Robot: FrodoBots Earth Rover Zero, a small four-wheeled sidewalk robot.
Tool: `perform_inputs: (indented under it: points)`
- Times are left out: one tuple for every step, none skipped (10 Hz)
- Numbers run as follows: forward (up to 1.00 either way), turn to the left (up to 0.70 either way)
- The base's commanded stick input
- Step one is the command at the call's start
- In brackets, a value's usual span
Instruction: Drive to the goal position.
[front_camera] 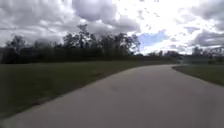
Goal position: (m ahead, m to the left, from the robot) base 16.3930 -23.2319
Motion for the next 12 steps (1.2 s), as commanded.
perform_inputs:
  points:
    - [1.0,-0.28]
    - [1.0,-0.32]
    - [1.0,-0.32]
    - [1.0,-0.32]
    - [1.0,-0.32]
    - [1.0,-0.32]
    - [1.0,-0.32]
    - [1.0,-0.32]
    - [1.0,-0.32]
    - [1.0,-0.32]
    - [1.0,-0.32]
    - [1.0,-0.23]
